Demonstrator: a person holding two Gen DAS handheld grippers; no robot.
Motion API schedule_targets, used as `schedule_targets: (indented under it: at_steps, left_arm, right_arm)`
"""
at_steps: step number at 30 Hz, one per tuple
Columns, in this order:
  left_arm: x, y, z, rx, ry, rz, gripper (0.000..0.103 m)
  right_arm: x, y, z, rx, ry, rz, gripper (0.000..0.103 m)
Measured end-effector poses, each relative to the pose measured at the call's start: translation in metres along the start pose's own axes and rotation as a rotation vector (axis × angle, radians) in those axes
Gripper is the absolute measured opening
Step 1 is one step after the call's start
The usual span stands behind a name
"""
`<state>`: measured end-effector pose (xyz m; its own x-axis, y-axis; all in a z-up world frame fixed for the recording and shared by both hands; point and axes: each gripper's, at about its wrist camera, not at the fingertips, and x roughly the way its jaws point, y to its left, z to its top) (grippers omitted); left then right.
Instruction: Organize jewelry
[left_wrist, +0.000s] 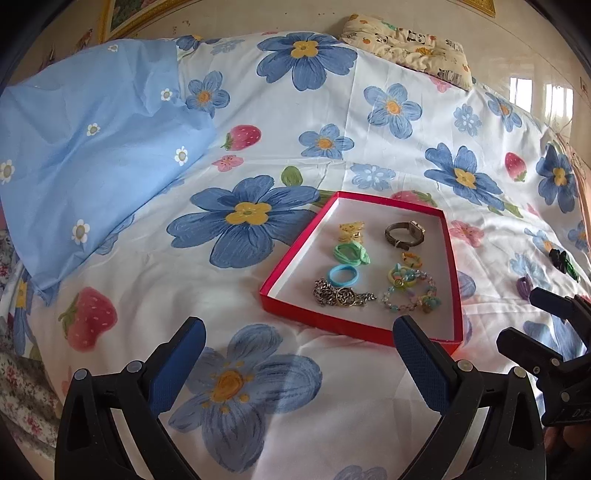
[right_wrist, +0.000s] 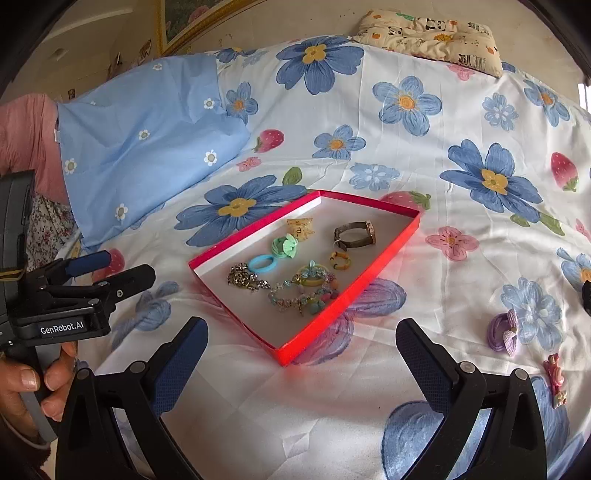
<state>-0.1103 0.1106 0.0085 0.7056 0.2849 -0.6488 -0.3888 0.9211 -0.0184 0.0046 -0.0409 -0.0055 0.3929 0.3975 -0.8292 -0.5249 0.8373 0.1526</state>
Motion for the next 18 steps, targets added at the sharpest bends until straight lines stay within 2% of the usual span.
schedule_targets:
  at_steps: [18]
  left_arm:
    - [-0.011, 0.005, -0.022, -0.008, -0.042, -0.008, 0.103]
  right_arm:
    - [-0.006, 0.001, -0.011, -0.001, -0.042, -0.026, 0.102]
